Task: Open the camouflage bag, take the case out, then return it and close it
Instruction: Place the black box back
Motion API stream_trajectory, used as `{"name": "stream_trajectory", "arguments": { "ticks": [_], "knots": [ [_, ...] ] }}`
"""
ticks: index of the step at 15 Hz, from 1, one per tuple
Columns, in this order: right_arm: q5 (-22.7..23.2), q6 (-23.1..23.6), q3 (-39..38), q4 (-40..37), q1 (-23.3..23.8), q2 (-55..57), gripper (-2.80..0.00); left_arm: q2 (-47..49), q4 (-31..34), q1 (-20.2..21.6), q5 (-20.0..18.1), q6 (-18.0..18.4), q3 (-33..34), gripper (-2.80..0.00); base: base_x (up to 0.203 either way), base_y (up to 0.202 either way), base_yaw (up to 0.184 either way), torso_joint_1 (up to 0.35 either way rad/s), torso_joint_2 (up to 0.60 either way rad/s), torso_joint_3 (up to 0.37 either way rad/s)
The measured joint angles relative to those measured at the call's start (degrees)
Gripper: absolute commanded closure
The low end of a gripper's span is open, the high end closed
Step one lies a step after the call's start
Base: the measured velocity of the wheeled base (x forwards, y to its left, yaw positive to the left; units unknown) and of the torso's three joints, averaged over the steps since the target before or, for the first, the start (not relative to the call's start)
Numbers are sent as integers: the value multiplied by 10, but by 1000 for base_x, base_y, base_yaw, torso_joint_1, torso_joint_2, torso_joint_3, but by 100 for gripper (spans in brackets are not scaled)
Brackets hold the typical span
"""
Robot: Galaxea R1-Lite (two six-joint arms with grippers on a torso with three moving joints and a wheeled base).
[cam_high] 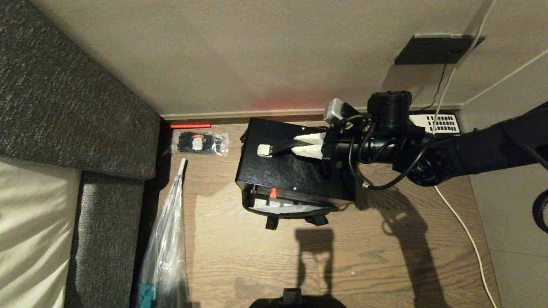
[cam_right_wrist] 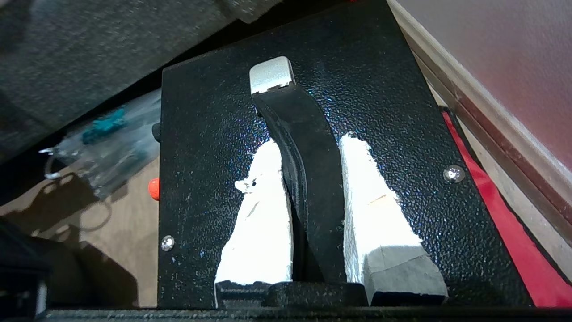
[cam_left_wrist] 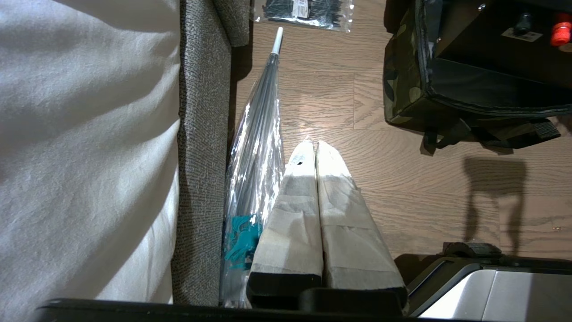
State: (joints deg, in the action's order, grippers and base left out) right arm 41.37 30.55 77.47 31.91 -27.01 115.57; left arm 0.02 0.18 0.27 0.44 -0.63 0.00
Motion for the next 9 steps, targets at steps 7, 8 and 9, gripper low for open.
{"name": "stream_trajectory", "arguments": {
  "ticks": [7, 8, 9],
  "knots": [
    [2, 16, -33, 7, 1, -12, 0, 0, 0, 1, 0, 0, 0, 0, 0, 0, 0, 0, 0, 0],
    [2, 16, -35, 7, 1, -10, 0, 0, 0, 0, 0, 0, 0, 0, 0, 0, 0, 0, 0, 0],
    [2, 16, -35, 7, 1, -7, 0, 0, 0, 0, 0, 0, 0, 0, 0, 0, 0, 0, 0, 0]
  ]
}}
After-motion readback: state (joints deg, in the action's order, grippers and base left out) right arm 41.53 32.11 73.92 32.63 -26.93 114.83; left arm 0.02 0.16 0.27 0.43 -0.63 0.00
